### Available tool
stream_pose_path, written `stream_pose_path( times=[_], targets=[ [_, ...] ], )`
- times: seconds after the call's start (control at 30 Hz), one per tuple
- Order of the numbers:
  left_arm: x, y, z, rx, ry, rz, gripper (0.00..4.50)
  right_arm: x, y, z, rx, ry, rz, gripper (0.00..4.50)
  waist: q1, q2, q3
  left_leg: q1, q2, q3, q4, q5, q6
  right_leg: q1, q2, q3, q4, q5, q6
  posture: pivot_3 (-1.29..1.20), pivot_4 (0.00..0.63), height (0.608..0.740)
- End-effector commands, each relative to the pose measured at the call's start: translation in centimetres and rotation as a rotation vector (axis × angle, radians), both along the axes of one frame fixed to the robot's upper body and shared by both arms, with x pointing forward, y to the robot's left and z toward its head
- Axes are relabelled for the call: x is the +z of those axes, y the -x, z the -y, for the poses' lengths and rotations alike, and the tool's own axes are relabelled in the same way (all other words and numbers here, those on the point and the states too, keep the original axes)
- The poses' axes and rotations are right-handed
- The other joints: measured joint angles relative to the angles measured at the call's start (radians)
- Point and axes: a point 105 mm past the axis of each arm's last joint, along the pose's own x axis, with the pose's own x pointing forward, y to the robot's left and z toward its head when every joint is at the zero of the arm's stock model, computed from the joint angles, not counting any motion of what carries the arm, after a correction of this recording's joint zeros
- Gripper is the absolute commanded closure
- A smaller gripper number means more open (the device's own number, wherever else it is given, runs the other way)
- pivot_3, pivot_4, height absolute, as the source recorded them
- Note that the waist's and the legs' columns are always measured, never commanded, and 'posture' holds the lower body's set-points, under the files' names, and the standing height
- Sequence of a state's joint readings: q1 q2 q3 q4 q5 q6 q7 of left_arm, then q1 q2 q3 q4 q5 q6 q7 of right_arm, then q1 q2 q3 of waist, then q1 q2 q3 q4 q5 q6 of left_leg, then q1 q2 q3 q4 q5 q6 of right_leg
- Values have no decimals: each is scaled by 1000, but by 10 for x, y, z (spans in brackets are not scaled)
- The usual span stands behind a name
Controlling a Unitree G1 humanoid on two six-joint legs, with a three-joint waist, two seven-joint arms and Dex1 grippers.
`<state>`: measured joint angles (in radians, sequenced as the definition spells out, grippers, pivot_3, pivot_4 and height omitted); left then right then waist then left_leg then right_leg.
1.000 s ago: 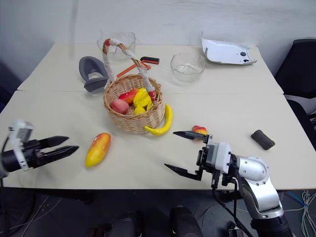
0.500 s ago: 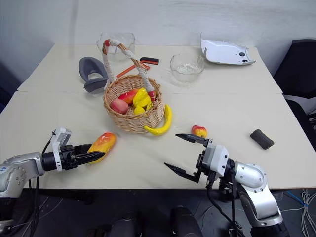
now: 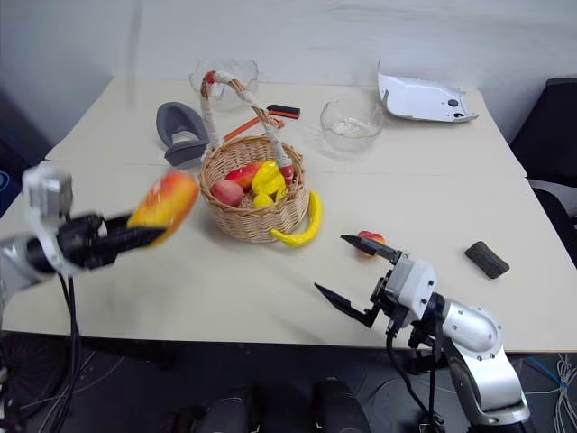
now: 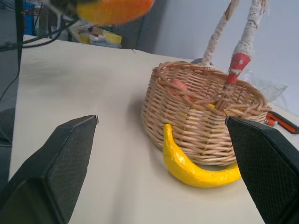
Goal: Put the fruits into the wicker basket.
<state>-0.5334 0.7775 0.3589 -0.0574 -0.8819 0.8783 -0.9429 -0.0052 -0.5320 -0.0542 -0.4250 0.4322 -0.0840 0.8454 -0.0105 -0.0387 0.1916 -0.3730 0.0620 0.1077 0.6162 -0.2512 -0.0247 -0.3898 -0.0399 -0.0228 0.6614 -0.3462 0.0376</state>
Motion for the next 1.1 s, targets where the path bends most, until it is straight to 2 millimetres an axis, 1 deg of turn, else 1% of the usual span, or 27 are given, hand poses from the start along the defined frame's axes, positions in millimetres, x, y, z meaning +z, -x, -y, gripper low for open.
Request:
stream_pose_path(
  times=[0.03, 0.1, 0.2, 0.27, 0.3, 0.4, 0.43, 0.47, 0.53, 0.57, 0.6, 0.63, 0.67, 0.7, 0.73, 0.77, 0.8, 0.83, 0.93, 1.03, 1.1],
  targets=[
    [-9, -37, 16, 110, -41, -23, 2024, 16, -4, 2, -31, -73, 40, 0, 0, 0, 0, 0, 0, 1, 0, 0, 1, 0, 0, 1, 0, 1, 1, 0, 150, 740],
    [-11, -55, 23, 166, -68, -18, 2024, 19, -6, -1, -37, -99, 35, 0, -8, -1, 0, 0, -1, 3, 1, 1, 2, 0, 0, 4, 0, 2, 3, 0, 150, 740],
    [-14, -73, 36, 186, -97, -7, 2024, 16, -4, -8, -26, -108, 13, 0, -21, -1, 0, -2, 0, 6, 1, 1, 1, -3, 0, 5, 0, 3, 4, 0, 150, 740],
    [-16, -83, 41, 220, -123, 24, 1299, 14, -2, -12, -23, -115, -4, 0, -21, -1, 0, -3, 1, 7, 0, 3, -5, -5, 2, 5, -1, 3, 3, 0, 150, 740],
    [-15, -86, 42, 230, -124, 42, 1063, 14, -2, -14, -25, -118, -9, 0, -20, -1, 0, -3, 2, 7, 0, 4, -7, -5, 3, 6, -1, 2, 3, 0, 150, 740],
    [-4, -83, 40, 221, -89, 113, 153, 14, -4, -14, -43, -145, -64, 0, -21, -1, 0, -3, 4, 8, 0, 3, -9, -6, 5, 8, -1, 1, 3, 0, 150, 740],
    [-1, -82, 37, 220, -81, 131, 36, 14, -4, -15, -47, -152, -83, 0, -21, -1, 0, -3, 5, 9, 0, 3, -9, -6, 6, 9, -1, 1, 3, 0, 150, 740],
    [2, -74, 32, 196, -85, 166, 36, 9, -4, -15, -51, -128, -141, 0, -21, -1, 0, -3, 5, 9, 0, 3, -10, -7, 7, 9, -1, 1, 3, 0, 150, 740],
    [8, -56, 12, 155, -117, 245, 36, -1, -2, -13, -58, -90, -282, 0, -26, -1, 0, -3, 5, 10, 0, 3, -10, -7, 7, 10, 0, 1, 2, 0, 150, 740],
    [10, -50, 5, 144, -132, 272, 36, -4, -1, -12, -63, -82, -330, 0, -31, -1, 0, -2, 6, 12, 0, 2, -10, -7, 7, 11, 0, 1, 2, 0, 150, 740],
    [13, -44, -11, 156, -162, 302, 36, -11, -1, -8, -86, -68, -423, 0, -33, -1, 0, -1, 7, 12, -1, 2, -11, -7, 7, 12, 0, 0, 2, 0, 150, 740],
    [15, -40, -21, 165, -183, 321, 36, -16, 0, -6, -103, -54, -488, 0, -33, -2, 0, -1, 7, 12, -1, 2, -11, -7, 8, 12, 0, 0, 1, 0, 150, 740],
    [16, -35, -37, 173, -225, 334, 36, -25, -2, -2, -145, -19, -580, 0, -32, -2, 0, -1, 8, 12, -1, 2, -11, -7, 8, 11, 0, 0, 0, 0, 150, 740],
    [16, -29, -49, 178, -272, 347, 36, -33, -4, 1, -183, 22, -657, 0, -32, -2, 0, -1, 8, 11, -1, 2, -11, -7, 8, 11, 0, -1, -1, 0, 150, 740],
    [15, -26, -56, 178, -301, 353, 36, -38, -5, 3, -208, 50, -701, 0, -32, -2, 0, -1, 8, 11, -1, 2, -11, -7, 8, 11, 1, -1, -1, 0, 150, 740],
    [10, -16, -66, 156, -342, 335, 36, -42, -14, 4, -274, 16, -771, 0, -30, -2, 0, -1, 8, 10, -1, 2, -11, -8, 8, 11, 0, 0, -2, 0, 150, 740],
    [5, -9, -71, 146, -369, 324, 36, -44, -18, 2, -294, -18, -829, 0, -38, -2, 0, -1, 8, 10, -1, -1, -6, -8, 7, 11, 0, 0, -3, 0, 150, 740],
    [1, -4, -74, 138, -385, 318, 36, -45, -20, -1, -304, -40, -871, 0, -40, -2, 0, 0, 9, 11, -2, -1, -5, -7, 7, 11, 0, 1, -4, 0, 150, 740],
    [-20, 14, -82, 121, -457, 290, 36, -32, -30, -19, -266, -158, -904, 0, -46, -1, 0, 0, 8, 11, -3, -1, -5, -8, 6, 10, 1, 0, -5, 0, 150, 740],
    [-36, 26, -78, 98, -460, 280, 36, -29, -48, -31, -303, -195, -924, 0, -47, -3, 0, -4, 8, 10, -3, -1, -4, -11, 5, 10, 1, 0, -5, 0, 150, 740],
    [-40, 28, -70, 88, -442, 262, 36, -28, -63, -41, -327, -210, -932, 0, -44, -4, -1, -11, 8, 10, -2, -1, -4, -18, 5, 10, 2, 1, -4, 0, 150, 740]
  ],
)
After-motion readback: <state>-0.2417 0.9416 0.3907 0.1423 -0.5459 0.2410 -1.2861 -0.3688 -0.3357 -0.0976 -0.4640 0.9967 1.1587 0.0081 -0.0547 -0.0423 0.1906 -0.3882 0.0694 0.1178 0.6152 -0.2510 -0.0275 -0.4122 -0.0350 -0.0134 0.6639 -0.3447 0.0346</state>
